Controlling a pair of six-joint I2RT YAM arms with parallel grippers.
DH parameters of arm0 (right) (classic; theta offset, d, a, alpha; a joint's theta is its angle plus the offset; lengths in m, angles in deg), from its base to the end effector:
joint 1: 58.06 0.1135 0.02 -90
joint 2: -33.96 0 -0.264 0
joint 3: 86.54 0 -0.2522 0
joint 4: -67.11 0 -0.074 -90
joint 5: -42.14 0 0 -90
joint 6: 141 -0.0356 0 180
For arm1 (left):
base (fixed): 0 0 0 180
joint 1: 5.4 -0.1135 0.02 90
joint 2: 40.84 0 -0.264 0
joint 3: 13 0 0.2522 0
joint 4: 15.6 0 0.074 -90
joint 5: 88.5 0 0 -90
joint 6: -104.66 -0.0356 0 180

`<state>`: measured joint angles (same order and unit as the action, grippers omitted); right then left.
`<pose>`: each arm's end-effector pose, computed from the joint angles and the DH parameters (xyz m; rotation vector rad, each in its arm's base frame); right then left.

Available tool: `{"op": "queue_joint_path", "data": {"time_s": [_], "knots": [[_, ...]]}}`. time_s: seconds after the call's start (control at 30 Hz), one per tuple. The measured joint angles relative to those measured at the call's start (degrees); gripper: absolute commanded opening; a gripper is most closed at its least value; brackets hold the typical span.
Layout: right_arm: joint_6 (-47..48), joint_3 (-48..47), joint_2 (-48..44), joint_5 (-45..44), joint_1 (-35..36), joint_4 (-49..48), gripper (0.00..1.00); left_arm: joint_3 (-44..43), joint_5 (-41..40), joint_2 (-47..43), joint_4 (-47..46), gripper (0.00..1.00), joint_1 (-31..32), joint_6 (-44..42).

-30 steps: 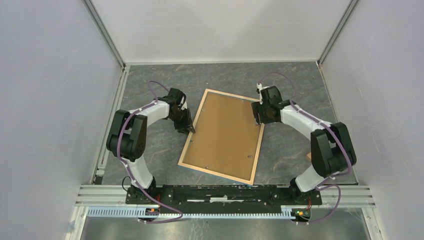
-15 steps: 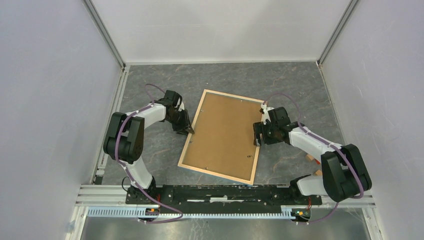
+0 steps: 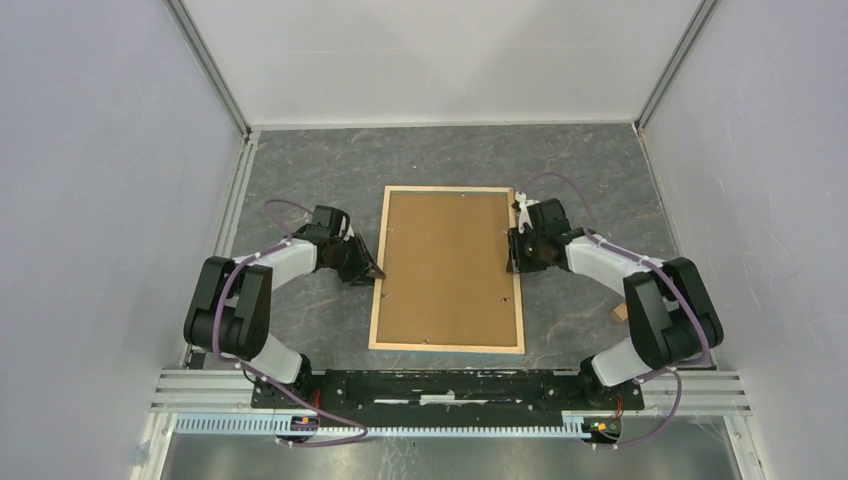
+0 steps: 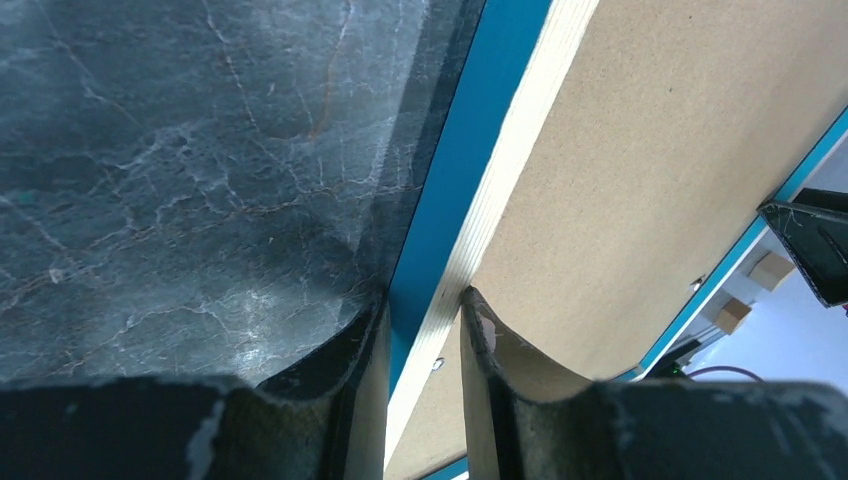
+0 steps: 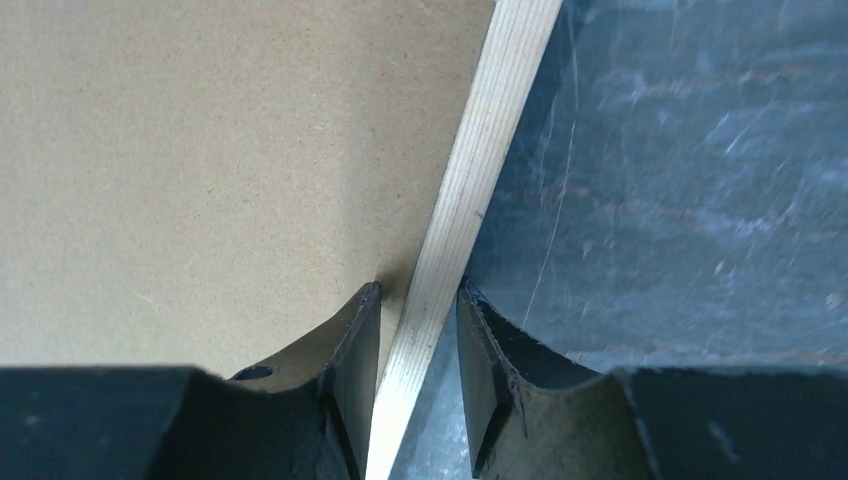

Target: Put the photo into the frame

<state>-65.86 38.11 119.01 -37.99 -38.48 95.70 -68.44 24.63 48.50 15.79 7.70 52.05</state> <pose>0.2558 0.0974 0.1588 -0.1727 2.6243 0.4379 0.2607 -0.0750 0.1399 -0.4696 2.7825 -0.7851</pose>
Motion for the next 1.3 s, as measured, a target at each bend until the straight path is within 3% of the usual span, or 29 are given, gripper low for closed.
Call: {"op": "queue_joint_path", "data": {"time_s": [0.17, 0.3, 0.5, 0.87, 1.17, 1.3], "knots": [[1.0, -6.3, 3.6, -3.6, 1.8, 3.1, 0.74, 2.1, 0.2, -1.0, -2.9, 0.02, -0.2, 2.9], [1.2, -6.4, -0.1, -5.4, 3.6, 4.9, 0.86, 3.5, 1.4, -1.3, -5.2, 0.02, 0.2, 4.7], [-1.7, -2.7, -8.2, -8.4, 4.0, 7.9, 0.84, 4.4, 2.4, -1.4, -6.8, 0.02, 0.3, 5.9], [-16.5, 2.4, -7.3, -11.8, 4.0, 9.5, 0.72, 6.9, 4.7, -1.8, -11.2, 0.02, 0.3, 7.3], [-19.4, 2.8, -5.8, -14.4, 4.2, 8.7, 0.72, 7.5, 4.9, -2.1, -12.1, 0.02, 0.3, 7.3], [-19.6, 2.6, -5.3, -15.5, 5.0, 8.5, 0.66, 7.6, 4.9, -2.2, -12.2, 0.02, 0.3, 7.3]]}}
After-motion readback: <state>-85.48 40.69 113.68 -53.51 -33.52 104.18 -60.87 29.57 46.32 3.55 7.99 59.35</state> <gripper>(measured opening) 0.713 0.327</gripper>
